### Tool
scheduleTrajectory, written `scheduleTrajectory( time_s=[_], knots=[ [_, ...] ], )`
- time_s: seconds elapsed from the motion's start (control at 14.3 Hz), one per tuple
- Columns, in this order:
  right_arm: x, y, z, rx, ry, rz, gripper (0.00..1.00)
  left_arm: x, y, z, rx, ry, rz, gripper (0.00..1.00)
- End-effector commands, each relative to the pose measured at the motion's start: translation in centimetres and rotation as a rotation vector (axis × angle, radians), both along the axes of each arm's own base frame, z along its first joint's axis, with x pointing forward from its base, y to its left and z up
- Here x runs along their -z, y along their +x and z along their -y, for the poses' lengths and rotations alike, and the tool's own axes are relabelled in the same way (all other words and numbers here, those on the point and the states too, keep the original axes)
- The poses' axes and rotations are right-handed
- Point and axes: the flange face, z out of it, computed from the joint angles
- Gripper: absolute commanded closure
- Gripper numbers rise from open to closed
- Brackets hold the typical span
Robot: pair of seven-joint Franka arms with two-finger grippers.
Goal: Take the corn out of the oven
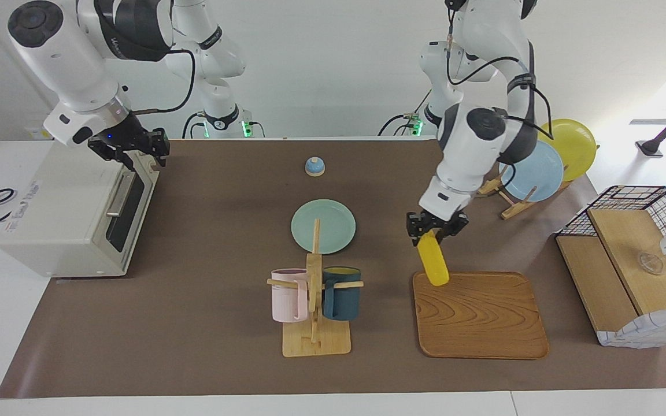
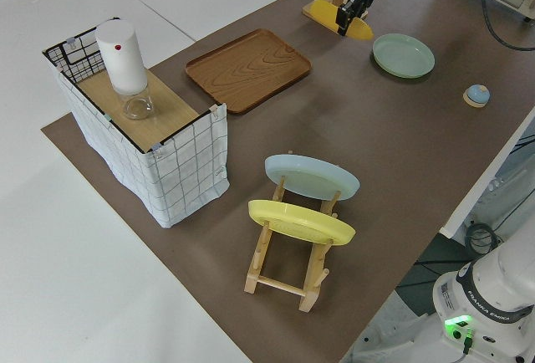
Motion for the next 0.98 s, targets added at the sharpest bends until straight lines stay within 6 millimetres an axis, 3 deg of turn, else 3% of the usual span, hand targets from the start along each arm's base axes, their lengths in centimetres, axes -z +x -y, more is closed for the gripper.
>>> scheduleTrajectory(
  time_s=[0.0, 0.14, 0.28, 0.49, 0.7, 0.77, 0.84, 0.91],
  knots=[
    [-0.4, 0.2, 0.0, 0.025, 0.022, -0.002, 0.0, 2.2, 5.8, -2.6, -0.015, -0.012, -0.002, 1.0],
    [-0.7, -0.2, -1.9, -0.012, 0.01, -0.01, 0.0, 4.2, 9.5, -4.0, -0.02, -0.017, 0.004, 1.0],
    [-0.8, -0.3, -1.3, 0.0, 0.011, -0.016, 0.0, 6.5, 12.1, -6.4, -0.025, -0.018, 0.022, 1.0],
    [-0.6, 0.0, -0.7, 0.013, 0.02, -0.013, 0.0, 8.7, 12.3, -7.4, 0.012, -0.004, 0.033, 1.0],
    [-0.7, 0.0, -0.5, 0.019, 0.018, -0.002, 0.0, 10.4, 11.0, -7.4, 0.049, 0.004, 0.049, 1.0],
    [-0.7, 0.0, -0.4, 0.022, 0.018, -0.002, 0.0, 10.6, 10.6, -7.2, 0.097, 0.012, 0.045, 0.8],
    [-0.8, 0.0, -0.4, 0.02, 0.017, 0.001, 0.0, 10.8, 10.5, -7.3, 0.109, 0.015, 0.035, 0.02],
    [-0.9, 0.0, -0.6, 0.015, 0.017, 0.004, 0.0, 10.5, 10.4, -7.3, 0.111, 0.016, 0.032, 0.0]
  ],
)
